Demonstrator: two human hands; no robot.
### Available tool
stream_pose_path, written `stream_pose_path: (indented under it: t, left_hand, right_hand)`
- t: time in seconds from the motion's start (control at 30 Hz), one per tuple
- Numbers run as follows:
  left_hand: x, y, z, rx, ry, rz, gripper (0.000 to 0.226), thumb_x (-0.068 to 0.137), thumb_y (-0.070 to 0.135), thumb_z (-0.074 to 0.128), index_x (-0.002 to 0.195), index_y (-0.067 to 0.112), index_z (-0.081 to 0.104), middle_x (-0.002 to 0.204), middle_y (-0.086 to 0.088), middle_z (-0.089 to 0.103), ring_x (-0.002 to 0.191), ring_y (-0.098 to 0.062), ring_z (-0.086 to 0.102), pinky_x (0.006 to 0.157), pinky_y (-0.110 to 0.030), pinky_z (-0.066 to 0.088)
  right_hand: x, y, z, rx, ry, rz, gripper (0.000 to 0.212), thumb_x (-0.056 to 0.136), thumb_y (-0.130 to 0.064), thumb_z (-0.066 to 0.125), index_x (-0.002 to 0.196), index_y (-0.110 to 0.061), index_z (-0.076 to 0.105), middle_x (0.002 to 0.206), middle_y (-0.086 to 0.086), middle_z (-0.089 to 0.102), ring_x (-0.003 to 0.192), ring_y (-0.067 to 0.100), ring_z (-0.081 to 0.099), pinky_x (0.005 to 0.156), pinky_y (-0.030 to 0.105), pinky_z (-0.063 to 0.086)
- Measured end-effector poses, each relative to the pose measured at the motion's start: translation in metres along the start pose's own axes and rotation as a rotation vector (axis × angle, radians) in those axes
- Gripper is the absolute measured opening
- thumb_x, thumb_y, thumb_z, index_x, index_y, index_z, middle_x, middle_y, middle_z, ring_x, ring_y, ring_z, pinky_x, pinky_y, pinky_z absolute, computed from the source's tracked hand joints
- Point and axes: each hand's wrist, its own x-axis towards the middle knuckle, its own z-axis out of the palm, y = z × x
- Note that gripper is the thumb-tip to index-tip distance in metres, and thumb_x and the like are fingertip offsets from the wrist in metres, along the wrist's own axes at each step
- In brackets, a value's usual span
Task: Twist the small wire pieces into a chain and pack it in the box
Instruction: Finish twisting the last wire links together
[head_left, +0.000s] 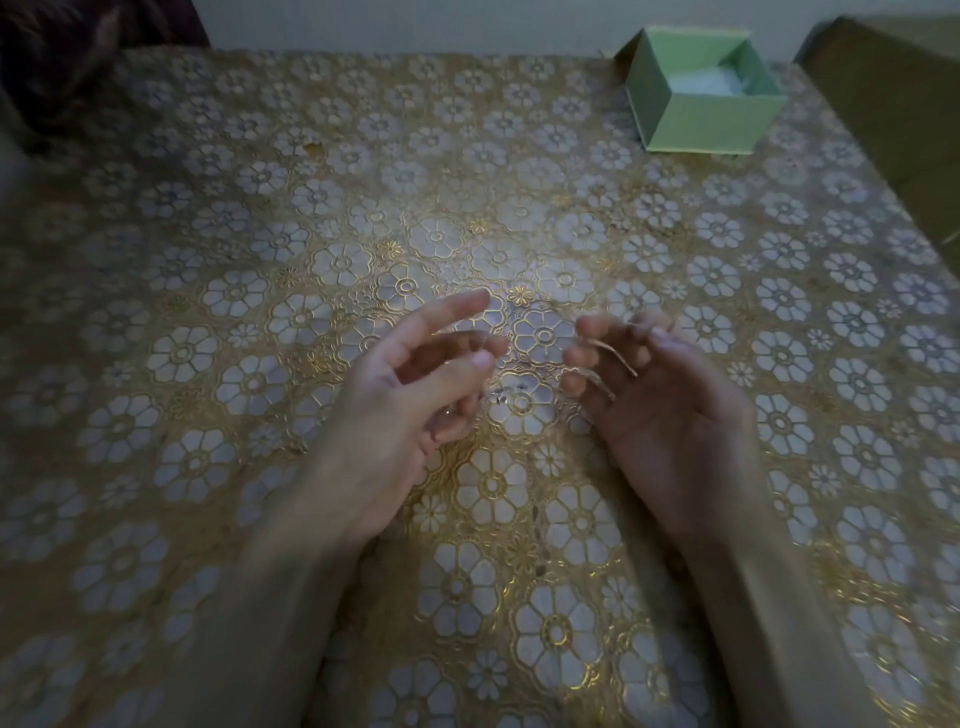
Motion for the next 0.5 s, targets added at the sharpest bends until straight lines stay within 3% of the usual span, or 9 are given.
stream_pose_path:
  t: [0.13, 0.23, 0.37, 0.43, 0.5]
  left_hand:
    - [-0.001, -0.006, 0.005, 0.329, 0.033, 0.033, 0.032, 0.066, 0.024, 0.067, 0.098, 0.025, 0.07, 0.077, 0.009, 0.064, 0.052, 0.0, 0.043, 0.044, -0.009, 0.034]
    - [-0.001, -0.011, 0.01, 0.548, 0.044, 0.106, 0.026, 0.074, 0.021, 0.072, 0.096, 0.034, 0.068, 0.069, 0.017, 0.064, 0.053, -0.001, 0.045, 0.049, -0.01, 0.038]
    - [0.001, -0.015, 0.009, 0.765, 0.0, 0.274, 0.017, 0.076, 0.022, 0.074, 0.088, 0.035, 0.071, 0.083, 0.007, 0.069, 0.056, -0.01, 0.049, 0.054, -0.017, 0.041]
    - [0.0, -0.015, 0.01, 0.793, -0.015, 0.306, 0.013, 0.078, 0.023, 0.072, 0.083, 0.034, 0.071, 0.075, 0.01, 0.067, 0.056, -0.012, 0.052, 0.053, -0.016, 0.041]
    - [-0.001, -0.014, 0.014, 0.656, 0.02, 0.243, 0.008, 0.081, 0.016, 0.07, 0.083, 0.024, 0.072, 0.064, 0.009, 0.064, 0.048, -0.006, 0.046, 0.046, -0.012, 0.036]
  right_hand:
    - [-0.001, -0.002, 0.0, -0.088, 0.006, -0.05, 0.023, 0.073, -0.03, 0.071, 0.083, -0.017, 0.055, 0.087, 0.001, 0.065, 0.078, 0.014, 0.059, 0.07, 0.026, 0.049]
    - [-0.004, 0.0, 0.004, -0.225, -0.016, -0.06, 0.016, 0.075, -0.035, 0.07, 0.078, -0.022, 0.061, 0.085, 0.0, 0.065, 0.071, 0.011, 0.056, 0.063, 0.023, 0.043]
    - [-0.007, 0.002, 0.011, -0.308, -0.052, -0.055, 0.006, 0.076, -0.027, 0.068, 0.075, -0.023, 0.065, 0.08, 0.002, 0.066, 0.054, 0.01, 0.049, 0.051, 0.02, 0.038]
    - [-0.008, 0.001, 0.013, -0.339, -0.032, -0.061, 0.004, 0.077, -0.023, 0.067, 0.074, -0.024, 0.065, 0.079, 0.0, 0.068, 0.05, 0.009, 0.046, 0.048, 0.021, 0.032]
    - [-0.007, 0.001, 0.01, -0.371, 0.081, -0.081, 0.011, 0.081, -0.018, 0.063, 0.072, -0.024, 0.065, 0.076, -0.002, 0.066, 0.05, 0.009, 0.046, 0.047, 0.02, 0.031]
